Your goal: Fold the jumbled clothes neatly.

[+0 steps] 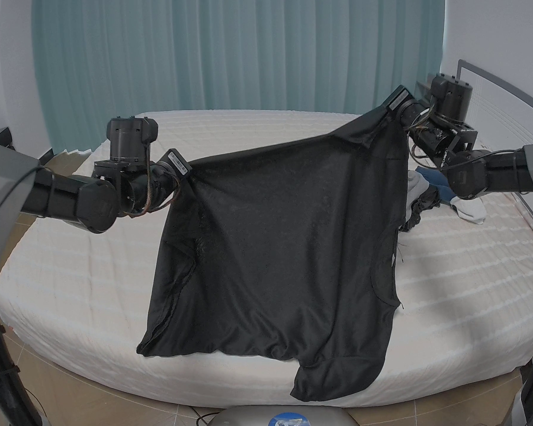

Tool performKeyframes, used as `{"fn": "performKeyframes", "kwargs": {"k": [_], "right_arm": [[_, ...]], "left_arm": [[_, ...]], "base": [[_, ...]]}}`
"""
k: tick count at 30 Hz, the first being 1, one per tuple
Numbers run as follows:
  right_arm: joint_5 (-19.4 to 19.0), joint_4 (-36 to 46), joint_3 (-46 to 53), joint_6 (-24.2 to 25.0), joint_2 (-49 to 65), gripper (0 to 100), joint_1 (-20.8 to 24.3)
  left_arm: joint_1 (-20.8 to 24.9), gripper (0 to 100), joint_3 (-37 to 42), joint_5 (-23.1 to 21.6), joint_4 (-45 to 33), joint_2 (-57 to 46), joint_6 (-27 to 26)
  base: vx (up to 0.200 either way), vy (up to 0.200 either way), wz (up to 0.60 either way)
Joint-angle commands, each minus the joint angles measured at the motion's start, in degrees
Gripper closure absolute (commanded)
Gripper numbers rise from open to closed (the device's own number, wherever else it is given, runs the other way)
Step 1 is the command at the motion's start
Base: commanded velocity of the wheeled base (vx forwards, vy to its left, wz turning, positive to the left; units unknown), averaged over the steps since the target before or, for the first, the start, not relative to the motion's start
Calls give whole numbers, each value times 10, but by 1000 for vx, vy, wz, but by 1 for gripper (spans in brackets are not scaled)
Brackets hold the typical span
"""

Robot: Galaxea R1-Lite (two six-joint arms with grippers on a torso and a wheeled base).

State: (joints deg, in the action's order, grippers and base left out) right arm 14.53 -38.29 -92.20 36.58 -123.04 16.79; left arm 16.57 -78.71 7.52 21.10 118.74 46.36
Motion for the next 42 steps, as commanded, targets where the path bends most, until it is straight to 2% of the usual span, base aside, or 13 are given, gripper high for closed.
{"fn": "performKeyframes", "kwargs": {"k": [1,4,9,13,14,21,23,26,29,35,36,37,42], "right_arm": [[-3,-7,4,2,-87,100,-4],[1,-57,-4,-1,-142,100,-5],[3,-78,-4,1,-182,100,-1],[4,-93,-17,0,-227,100,3],[3,-93,-20,0,-236,0,4],[3,-60,-25,-25,-292,0,1],[9,-56,-17,-33,-302,0,-10],[15,-50,-7,-34,-300,0,-21],[10,-41,31,-34,-281,0,-36],[-15,-45,108,-30,-236,0,-52],[-34,-48,146,-28,-215,0,-56],[-39,-49,160,-26,-206,0,-57],[-53,-66,238,-23,-164,0,-69]], "left_arm": [[0,100,-37,0,20,104,-1],[0,100,-63,3,31,159,0],[0,100,-76,3,50,202,1],[0,100,-94,5,86,248,26],[-1,0,-102,4,90,257,32],[-3,0,-161,14,84,320,29],[-14,0,-170,32,68,323,27],[-22,0,-178,33,35,323,27],[-45,0,-189,31,-42,299,30],[-72,0,-184,-19,-65,252,33],[-82,0,-183,-59,-72,237,36],[-86,0,-186,-69,-76,233,39],[-93,0,-175,-81,-78,234,59]], "base": [[0,0,0],[0,0,0],[0,0,0],[0,0,0],[0,0,0],[0,0,0],[0,0,0],[0,0,0],[0,0,0],[0,0,0],[0,0,0],[0,0,0],[0,0,0]]}}
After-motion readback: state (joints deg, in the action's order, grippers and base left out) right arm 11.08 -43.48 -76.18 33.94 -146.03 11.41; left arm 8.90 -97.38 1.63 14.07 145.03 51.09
